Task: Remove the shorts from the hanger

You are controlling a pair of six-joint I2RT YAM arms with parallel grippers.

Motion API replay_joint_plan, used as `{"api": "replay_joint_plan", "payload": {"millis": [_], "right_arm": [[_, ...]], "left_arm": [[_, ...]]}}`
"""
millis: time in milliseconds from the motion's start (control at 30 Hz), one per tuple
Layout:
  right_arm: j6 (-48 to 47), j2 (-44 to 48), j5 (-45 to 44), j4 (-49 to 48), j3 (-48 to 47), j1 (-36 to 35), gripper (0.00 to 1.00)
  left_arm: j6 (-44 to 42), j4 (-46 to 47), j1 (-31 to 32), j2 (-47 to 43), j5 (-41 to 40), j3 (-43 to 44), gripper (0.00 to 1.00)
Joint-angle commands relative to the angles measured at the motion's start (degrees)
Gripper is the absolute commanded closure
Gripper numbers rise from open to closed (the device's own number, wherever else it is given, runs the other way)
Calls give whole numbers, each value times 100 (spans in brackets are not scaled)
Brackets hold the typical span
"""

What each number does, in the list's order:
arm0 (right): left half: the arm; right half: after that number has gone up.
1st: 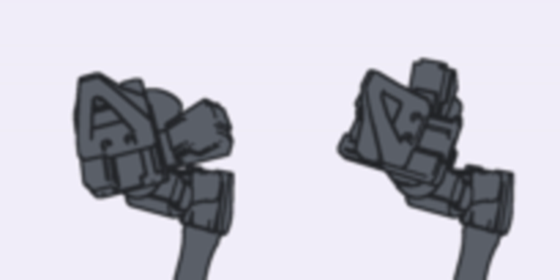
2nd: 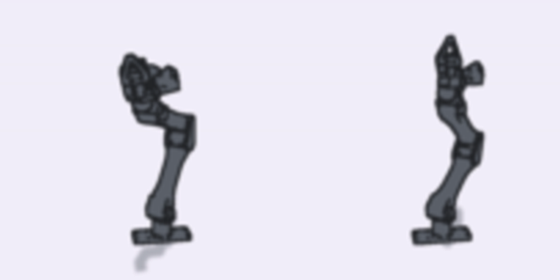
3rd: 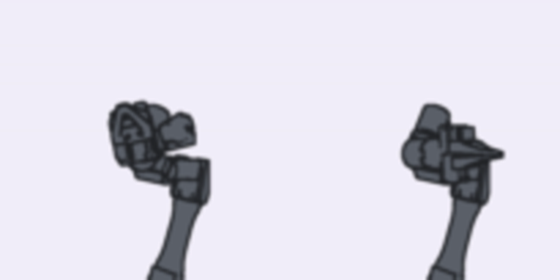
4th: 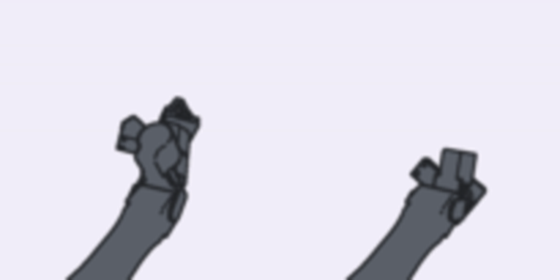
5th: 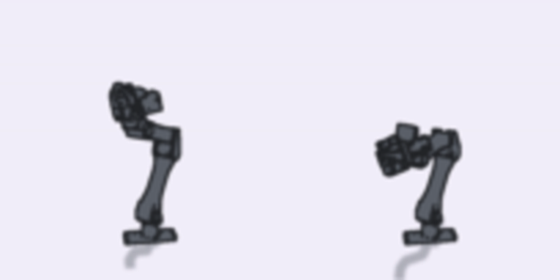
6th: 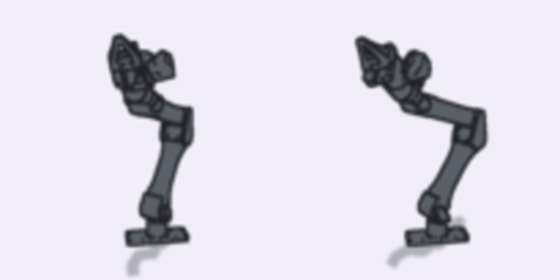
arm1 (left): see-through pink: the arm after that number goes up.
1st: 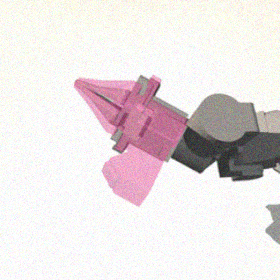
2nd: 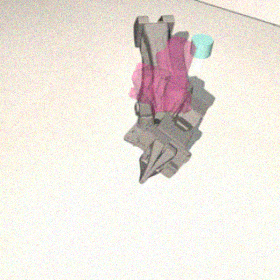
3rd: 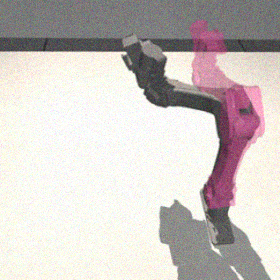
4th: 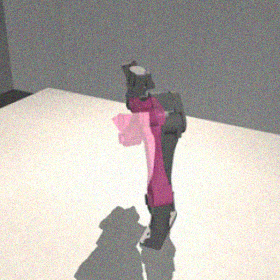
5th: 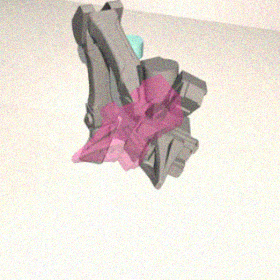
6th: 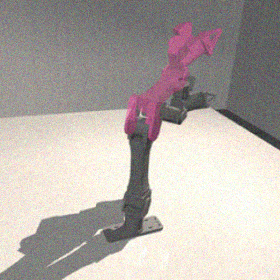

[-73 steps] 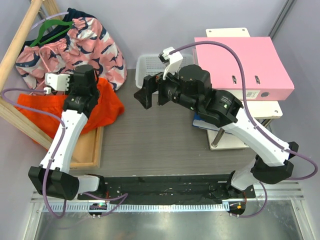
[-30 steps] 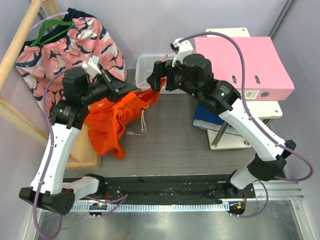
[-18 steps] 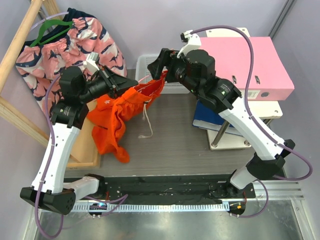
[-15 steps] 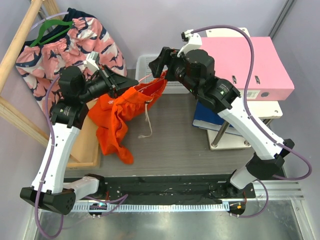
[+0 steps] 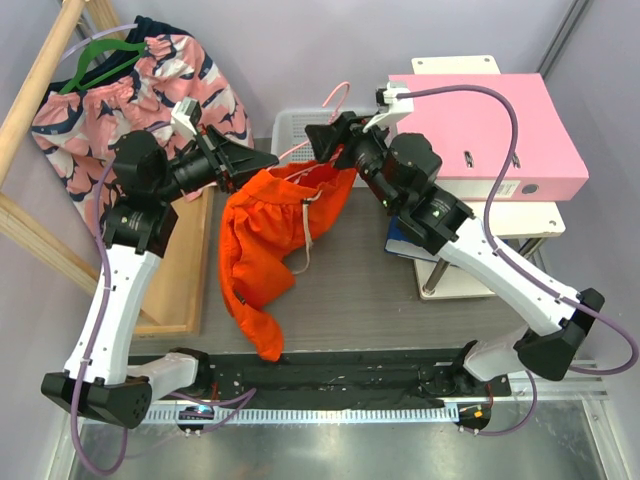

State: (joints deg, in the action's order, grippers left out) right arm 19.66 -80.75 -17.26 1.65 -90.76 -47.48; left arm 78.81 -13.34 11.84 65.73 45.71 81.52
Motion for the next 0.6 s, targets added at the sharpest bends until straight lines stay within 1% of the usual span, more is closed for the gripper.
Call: {"api": "replay_joint_plan", "payload": {"millis": [0,100,200,233,300,333,367,400,433,467,500,533,567], "right_arm": [[-410,332,91,-1289,383,2,40],[-638,393,187,-1649,550,11,40],[-806,323,302,-1747,533,37,44],[-815,306,354,-1773,524,64,45],[-832,279,512,-1852,524,116,51],[-824,244,530,-1853,507,143,55],[-823,227,574,-1853,481,152,71],[-823,218,574,-1800,454,160,81],[-806,183,513,-1756,393,161,92],[-780,182,461,-1721,375,169,99],[-780,165,460,-1660,349,161,99],[-806,156,495,-1642,322,161,99],[-815,147,513,-1624,313,161,99]], "left_arm": [[346,939,-15,-96,499,66,100],[381,956,-15,-113,544,31,100],[434,1000,-15,-105,570,-13,100],[443,1018,-15,-105,588,-13,100],[469,1009,-15,-96,614,-22,100],[460,1009,-15,-105,614,-30,100],[478,1009,-15,-105,623,-39,100],[443,940,-15,-122,614,-39,100],[399,852,-15,-157,588,-22,100],[312,729,-23,-166,483,-4,100],[59,328,-49,-175,421,48,100],[-205,63,-85,-201,334,240,97],[-512,-288,-111,-236,72,407,83]]}}
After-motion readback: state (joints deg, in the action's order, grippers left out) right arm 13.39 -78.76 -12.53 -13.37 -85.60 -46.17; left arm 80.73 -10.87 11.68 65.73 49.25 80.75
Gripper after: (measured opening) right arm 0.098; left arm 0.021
